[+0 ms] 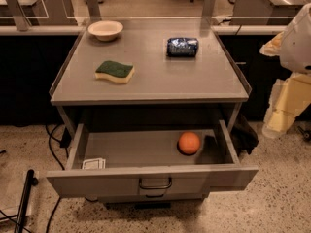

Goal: Pick orange from top drawer and place on counter

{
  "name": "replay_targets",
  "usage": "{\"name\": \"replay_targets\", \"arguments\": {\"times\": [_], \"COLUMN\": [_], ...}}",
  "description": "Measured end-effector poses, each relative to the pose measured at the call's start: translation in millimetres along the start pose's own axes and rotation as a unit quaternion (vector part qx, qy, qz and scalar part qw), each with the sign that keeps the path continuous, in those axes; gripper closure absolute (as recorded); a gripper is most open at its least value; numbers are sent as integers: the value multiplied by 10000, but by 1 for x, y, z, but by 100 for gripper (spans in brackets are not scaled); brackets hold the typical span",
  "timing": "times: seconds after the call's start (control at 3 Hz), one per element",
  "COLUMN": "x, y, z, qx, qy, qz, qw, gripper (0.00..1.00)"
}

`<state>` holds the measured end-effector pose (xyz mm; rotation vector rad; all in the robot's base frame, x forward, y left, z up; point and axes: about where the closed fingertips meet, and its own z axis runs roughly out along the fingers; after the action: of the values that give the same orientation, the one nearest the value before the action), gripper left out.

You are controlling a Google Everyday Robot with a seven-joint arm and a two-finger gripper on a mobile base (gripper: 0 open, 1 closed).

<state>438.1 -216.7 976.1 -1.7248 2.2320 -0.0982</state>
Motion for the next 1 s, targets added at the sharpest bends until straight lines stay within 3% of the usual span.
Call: {"name": "replay_targets", "arguments": {"times": [0.33, 0.67, 1.0], "x": [0, 0, 0], "y": [0, 0, 0], "z": [0, 0, 0], "qx": [0, 0, 1], "qy": [0, 0, -1], "qz": [0, 0, 0], "qw": [10000, 10000, 10000], "gripper": [0, 17, 40]}}
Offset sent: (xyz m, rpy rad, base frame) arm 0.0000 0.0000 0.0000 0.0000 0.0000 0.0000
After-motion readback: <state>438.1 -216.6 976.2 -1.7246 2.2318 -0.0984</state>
